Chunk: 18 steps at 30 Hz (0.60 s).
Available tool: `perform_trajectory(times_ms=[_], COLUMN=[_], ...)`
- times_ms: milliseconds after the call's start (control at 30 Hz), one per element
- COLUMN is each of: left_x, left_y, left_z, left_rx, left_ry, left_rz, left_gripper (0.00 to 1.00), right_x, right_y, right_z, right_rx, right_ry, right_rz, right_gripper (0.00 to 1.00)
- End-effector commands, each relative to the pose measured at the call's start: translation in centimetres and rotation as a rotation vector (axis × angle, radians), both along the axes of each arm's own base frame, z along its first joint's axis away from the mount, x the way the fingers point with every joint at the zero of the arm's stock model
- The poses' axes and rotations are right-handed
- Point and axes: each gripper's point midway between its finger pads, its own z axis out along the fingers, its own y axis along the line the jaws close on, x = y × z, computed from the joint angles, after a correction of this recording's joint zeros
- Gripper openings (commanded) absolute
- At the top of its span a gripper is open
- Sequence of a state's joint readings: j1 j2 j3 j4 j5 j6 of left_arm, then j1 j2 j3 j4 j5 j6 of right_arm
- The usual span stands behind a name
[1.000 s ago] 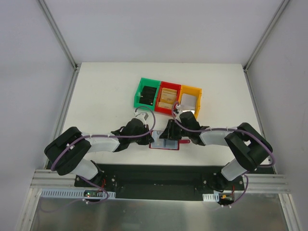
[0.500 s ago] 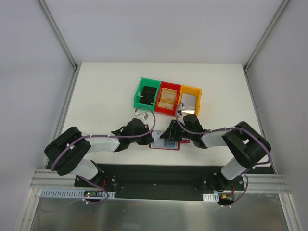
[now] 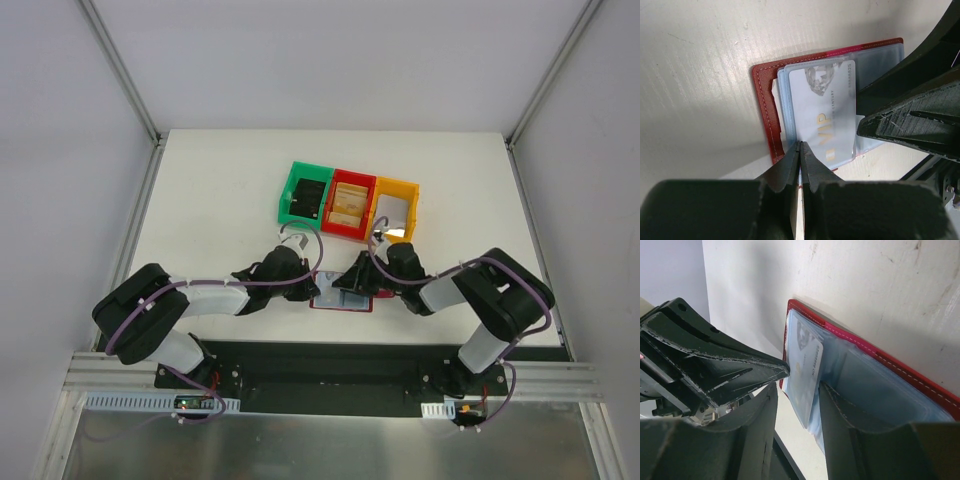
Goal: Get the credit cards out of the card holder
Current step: Remove the credit card from the card holder.
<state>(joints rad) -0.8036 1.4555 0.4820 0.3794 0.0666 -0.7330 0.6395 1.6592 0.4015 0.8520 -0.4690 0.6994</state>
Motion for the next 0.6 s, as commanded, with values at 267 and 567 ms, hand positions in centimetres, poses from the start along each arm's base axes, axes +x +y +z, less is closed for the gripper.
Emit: perform_trajectory(times_ms=[267,567], left_x=[-0.44,-0.55], left_y=[1.95,1.54], left_z=[-2.26,-2.32], left_rx=[0.106,0.099], left_ry=[0.055,0.065], left_rz=[0.037,0.021], left_gripper=[0.0,0.0], right_x=[0.09,0.05], right_y=[0.83,1.26], right_z=[2.08,2.42], right_rx=[0.133,0.161], right_ry=[-0.038,-0.034], right_rz=[0.02,0.038], right_gripper=[0.4,0.4])
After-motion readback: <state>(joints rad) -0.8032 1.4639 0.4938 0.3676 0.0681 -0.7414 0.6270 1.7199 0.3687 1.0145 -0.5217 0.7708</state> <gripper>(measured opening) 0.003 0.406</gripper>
